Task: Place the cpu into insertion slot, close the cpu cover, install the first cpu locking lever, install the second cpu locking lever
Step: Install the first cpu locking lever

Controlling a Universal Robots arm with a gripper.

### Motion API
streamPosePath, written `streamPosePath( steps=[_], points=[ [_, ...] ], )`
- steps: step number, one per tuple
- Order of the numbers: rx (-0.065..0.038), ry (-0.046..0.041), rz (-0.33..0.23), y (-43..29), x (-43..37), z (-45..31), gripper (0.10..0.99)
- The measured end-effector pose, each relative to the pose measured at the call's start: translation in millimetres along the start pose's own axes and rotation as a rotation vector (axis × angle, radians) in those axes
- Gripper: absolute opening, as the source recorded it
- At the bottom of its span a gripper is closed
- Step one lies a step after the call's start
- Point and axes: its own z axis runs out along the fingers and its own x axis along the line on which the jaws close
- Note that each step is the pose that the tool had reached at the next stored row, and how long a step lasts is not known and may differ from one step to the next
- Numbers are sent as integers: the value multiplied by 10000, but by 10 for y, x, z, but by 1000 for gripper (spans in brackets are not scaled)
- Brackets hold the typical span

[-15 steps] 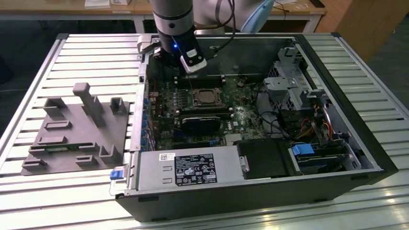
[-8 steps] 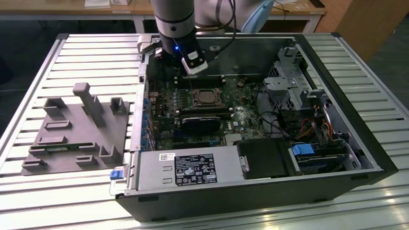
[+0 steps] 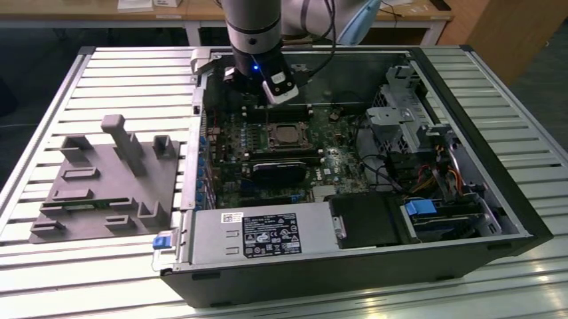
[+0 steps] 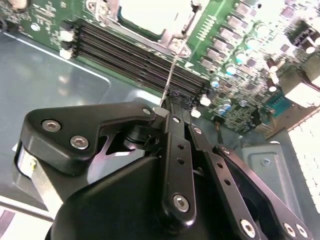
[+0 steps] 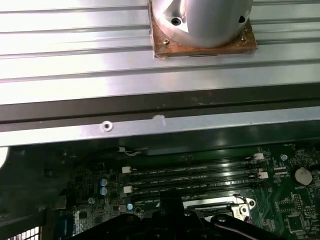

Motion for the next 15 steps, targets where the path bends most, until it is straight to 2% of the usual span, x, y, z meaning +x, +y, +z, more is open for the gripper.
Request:
streamPosePath(
  steps=[7, 13, 15],
  points=[
    [0, 1, -2, 11, -136, 20, 106],
    [-3, -13, -5, 9, -139, 22, 106],
    [-25, -196, -65, 4, -136, 26, 106]
  ],
)
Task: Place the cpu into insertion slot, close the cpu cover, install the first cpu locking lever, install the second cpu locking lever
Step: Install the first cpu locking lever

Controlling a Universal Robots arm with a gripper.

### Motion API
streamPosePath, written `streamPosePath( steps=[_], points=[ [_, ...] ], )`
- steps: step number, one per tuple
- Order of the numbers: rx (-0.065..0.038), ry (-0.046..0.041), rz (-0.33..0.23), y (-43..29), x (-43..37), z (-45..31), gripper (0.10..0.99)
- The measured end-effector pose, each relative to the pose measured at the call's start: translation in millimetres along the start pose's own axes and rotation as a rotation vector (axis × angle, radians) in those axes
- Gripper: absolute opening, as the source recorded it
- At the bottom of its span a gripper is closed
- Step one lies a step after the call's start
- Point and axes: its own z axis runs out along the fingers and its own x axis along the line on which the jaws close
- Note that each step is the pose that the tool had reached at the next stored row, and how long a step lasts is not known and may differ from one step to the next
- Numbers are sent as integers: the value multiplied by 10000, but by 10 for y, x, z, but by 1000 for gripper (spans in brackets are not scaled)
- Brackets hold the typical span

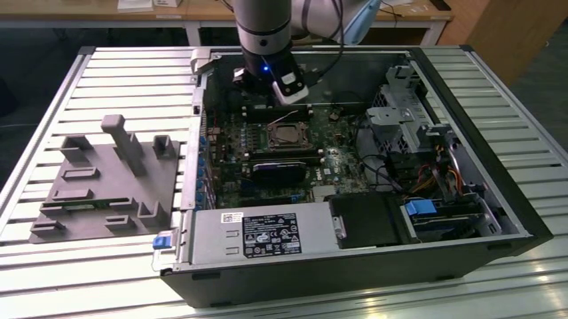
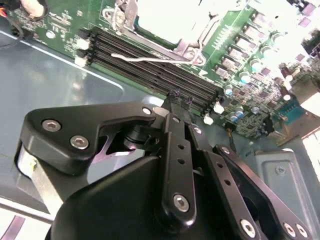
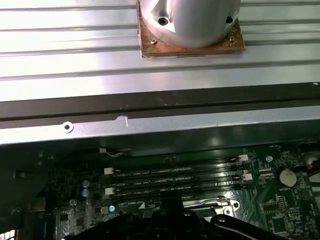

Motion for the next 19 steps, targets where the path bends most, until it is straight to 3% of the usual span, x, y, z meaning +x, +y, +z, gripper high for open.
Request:
streamPosePath(
  steps=[7, 12, 19],
  points=[
    [-98, -761, -240, -17, 12, 13, 106],
    [-101, -990, -119, -21, 12, 21, 106],
    [-38, -1264, 462, -35, 15, 64, 106]
  ],
)
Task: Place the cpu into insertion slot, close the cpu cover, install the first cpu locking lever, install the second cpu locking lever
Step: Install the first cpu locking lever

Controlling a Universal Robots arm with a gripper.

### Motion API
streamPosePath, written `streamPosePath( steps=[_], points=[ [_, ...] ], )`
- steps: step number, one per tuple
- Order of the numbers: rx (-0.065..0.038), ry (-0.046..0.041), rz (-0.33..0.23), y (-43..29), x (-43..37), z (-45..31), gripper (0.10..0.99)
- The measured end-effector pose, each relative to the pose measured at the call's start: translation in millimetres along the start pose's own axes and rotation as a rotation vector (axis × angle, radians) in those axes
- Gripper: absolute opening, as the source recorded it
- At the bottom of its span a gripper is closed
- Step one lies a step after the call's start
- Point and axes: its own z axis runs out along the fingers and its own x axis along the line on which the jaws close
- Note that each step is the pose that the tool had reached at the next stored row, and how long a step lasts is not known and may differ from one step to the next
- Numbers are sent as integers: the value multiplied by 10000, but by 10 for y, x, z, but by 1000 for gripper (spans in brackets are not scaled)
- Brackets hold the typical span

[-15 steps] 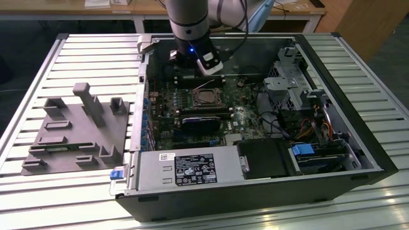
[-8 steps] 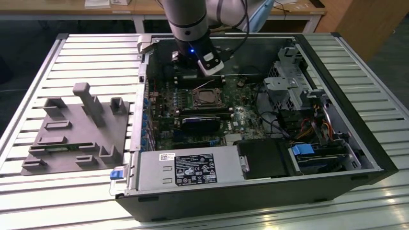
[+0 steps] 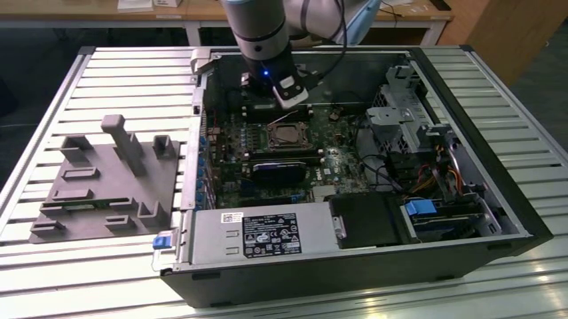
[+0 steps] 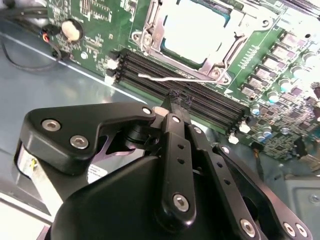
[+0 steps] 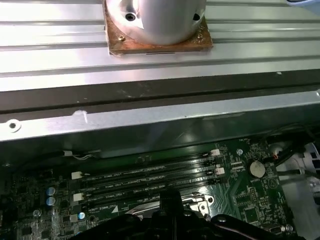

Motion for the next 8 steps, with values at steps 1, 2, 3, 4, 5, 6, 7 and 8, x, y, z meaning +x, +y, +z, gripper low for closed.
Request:
streamPosePath(
  steps=[1, 2, 3, 4, 5, 6, 7, 8],
  points=[
    [12, -36, 73, -2, 1, 5, 106],
    [21, -73, 138, -3, 2, 10, 106],
    [30, -111, 201, -5, 2, 13, 106],
    [39, -149, 263, -6, 3, 17, 106],
    [50, -186, 331, -7, 4, 21, 106],
    [61, -214, 395, -9, 5, 25, 106],
    [73, -242, 468, -10, 5, 29, 106],
    [88, -274, 553, -12, 6, 35, 106]
  ],
)
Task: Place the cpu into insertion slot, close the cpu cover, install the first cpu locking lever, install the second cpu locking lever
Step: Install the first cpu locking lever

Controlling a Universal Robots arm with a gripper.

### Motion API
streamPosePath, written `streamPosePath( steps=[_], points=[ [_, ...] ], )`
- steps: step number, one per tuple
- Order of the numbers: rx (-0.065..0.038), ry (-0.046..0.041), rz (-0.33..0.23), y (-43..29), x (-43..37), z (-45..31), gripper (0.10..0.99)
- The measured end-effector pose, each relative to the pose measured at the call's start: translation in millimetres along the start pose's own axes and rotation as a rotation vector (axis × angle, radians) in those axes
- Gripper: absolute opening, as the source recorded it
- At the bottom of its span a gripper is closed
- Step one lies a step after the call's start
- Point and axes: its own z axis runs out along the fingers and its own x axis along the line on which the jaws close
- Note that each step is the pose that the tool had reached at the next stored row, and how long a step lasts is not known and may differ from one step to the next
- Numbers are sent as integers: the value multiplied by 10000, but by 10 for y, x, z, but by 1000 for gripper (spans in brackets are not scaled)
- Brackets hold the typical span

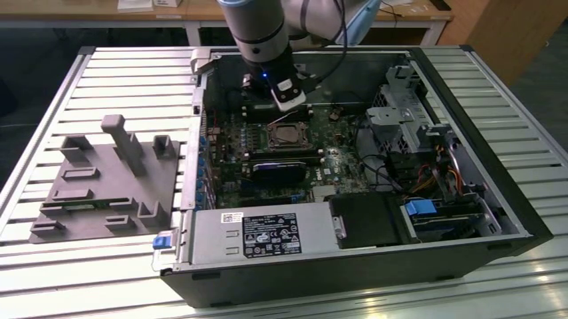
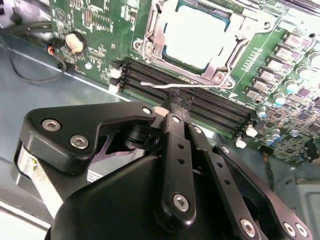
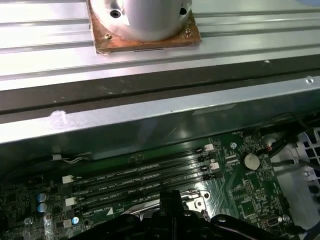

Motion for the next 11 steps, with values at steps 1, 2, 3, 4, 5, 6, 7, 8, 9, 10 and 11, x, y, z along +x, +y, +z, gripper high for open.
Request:
streamPosePath(
  steps=[1, 2, 3, 4, 5, 6, 7, 8, 9, 10, 11],
  points=[
    [16, -29, 83, -2, 1, 5, 106],
    [24, -42, 120, -2, 2, 9, 106],
    [26, -43, 125, 3, 3, 11, 106],
    [26, -43, 127, 7, 5, 13, 106],
    [25, -44, 126, 10, 6, 15, 106],
    [22, -44, 126, 8, 7, 19, 106],
    [24, -47, 123, 7, 8, 25, 106],
    [33, -60, 119, 4, 10, 34, 106],
    [43, -79, 111, 2, 12, 44, 106],
    [57, -102, 101, -1, 14, 54, 106],
    [74, -122, 90, -3, 16, 65, 106]
  ],
)
